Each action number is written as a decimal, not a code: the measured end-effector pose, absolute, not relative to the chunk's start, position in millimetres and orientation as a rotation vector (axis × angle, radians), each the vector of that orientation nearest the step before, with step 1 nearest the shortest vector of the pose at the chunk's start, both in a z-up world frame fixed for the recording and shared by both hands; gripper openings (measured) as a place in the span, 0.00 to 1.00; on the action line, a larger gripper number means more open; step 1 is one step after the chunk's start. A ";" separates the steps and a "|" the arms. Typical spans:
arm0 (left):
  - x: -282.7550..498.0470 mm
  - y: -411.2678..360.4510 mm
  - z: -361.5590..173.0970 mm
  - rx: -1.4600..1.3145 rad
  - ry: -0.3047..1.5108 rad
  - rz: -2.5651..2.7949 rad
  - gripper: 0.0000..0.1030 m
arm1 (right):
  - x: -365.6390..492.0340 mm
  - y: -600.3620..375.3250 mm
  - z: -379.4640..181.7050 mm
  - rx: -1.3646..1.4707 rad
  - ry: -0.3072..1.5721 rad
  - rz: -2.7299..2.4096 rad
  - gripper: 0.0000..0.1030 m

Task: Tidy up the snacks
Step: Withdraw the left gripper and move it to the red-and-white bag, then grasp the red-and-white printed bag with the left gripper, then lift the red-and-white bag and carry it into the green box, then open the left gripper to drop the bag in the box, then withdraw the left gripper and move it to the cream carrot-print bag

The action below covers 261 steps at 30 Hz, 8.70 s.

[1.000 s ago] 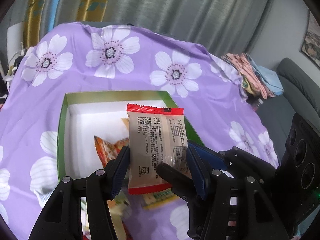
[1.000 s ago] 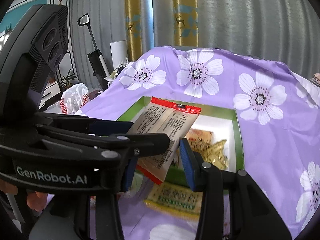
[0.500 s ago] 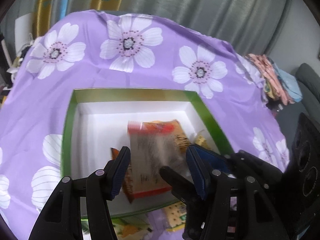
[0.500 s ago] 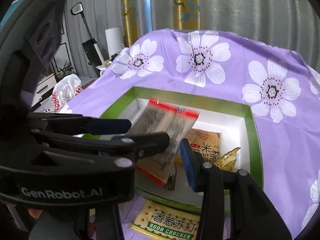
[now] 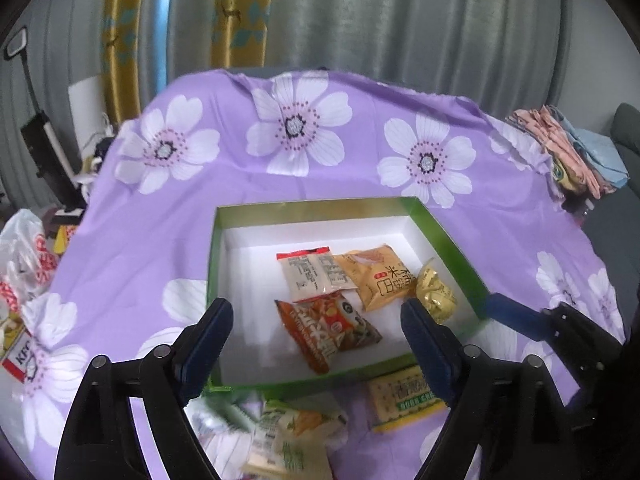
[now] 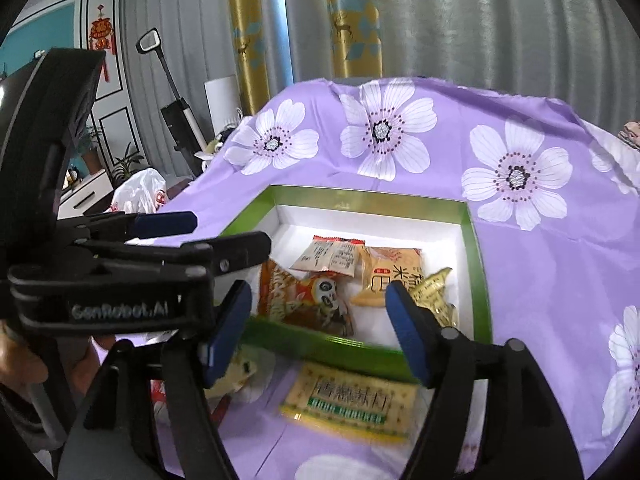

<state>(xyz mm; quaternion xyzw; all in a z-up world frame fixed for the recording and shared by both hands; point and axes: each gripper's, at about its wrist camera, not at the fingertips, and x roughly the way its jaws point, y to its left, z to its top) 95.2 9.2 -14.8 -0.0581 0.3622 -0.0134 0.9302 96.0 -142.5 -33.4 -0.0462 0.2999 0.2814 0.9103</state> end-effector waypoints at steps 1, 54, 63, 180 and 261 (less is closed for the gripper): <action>90.7 9.2 -12.7 -0.119 0.737 -0.023 0.94 | 91.9 -143.9 -32.4 -0.095 0.617 0.581 0.72; -17.3 66.4 -59.3 -0.338 0.900 0.018 0.96 | -4.9 -141.4 -55.8 -0.094 0.762 0.638 0.84; -22.3 60.1 -85.6 -0.366 0.951 -0.057 0.96 | -2.1 -119.5 -89.3 -0.129 0.858 0.696 0.84; 126.5 11.6 -10.7 -0.286 0.763 -0.331 0.52 | 125.8 -116.5 -27.4 -0.064 0.564 0.682 0.31; -6.8 68.6 -86.7 -0.419 1.011 -0.086 0.99 | 18.6 -162.7 -64.0 -0.031 0.813 0.571 0.94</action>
